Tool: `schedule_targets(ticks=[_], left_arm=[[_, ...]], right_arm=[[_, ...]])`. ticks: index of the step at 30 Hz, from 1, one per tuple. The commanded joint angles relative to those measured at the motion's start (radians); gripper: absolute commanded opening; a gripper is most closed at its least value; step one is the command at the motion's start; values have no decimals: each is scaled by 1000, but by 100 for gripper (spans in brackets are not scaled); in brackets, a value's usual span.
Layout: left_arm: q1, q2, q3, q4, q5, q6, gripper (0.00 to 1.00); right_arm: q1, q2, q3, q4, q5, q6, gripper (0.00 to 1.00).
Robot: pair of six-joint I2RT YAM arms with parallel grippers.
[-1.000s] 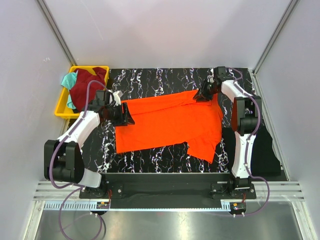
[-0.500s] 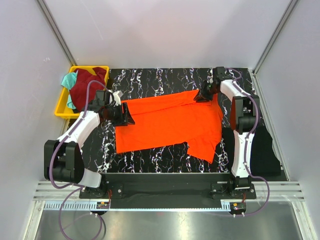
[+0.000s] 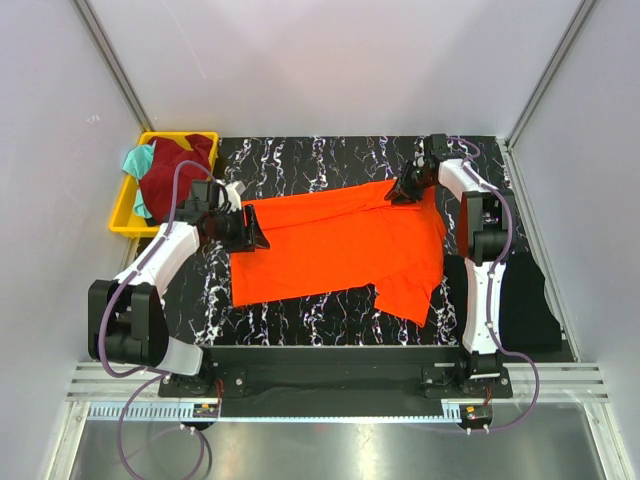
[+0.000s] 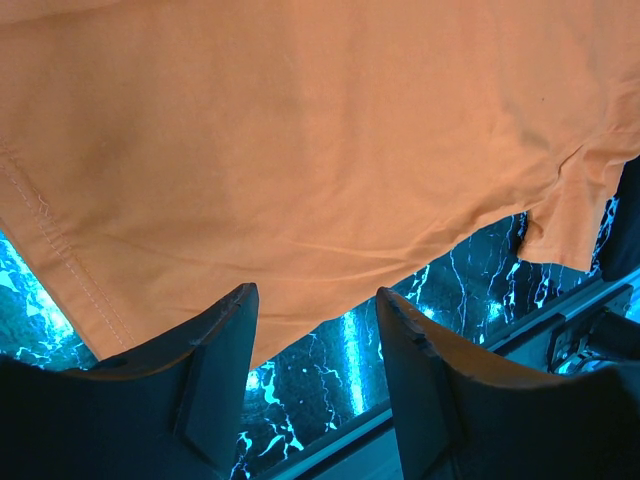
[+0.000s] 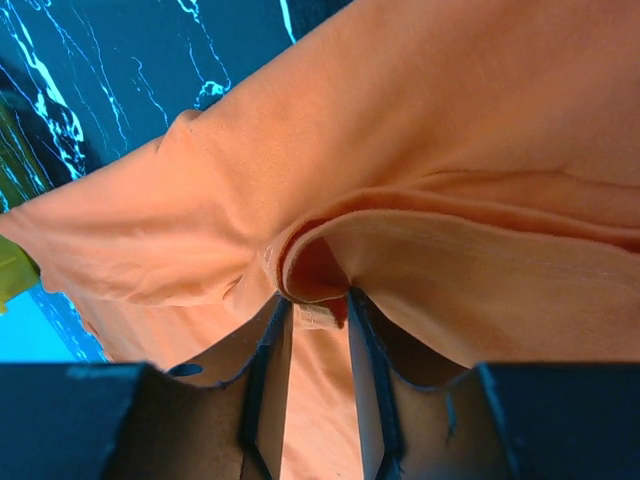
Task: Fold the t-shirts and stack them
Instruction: Fold the tshirt
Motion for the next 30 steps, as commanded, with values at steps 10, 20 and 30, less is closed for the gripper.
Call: schedule_targets(ticks=[10, 20, 30], left_arm=[[8, -25, -2, 41, 23, 17, 56], [16, -16, -25, 68, 34, 14, 56], [20, -19, -36, 78, 46, 14, 56]], right_arm=[[9, -37, -5, 5, -50, 104, 15], [17, -184, -226, 5, -15, 453, 0], [49, -275, -376, 14, 53, 603, 0]])
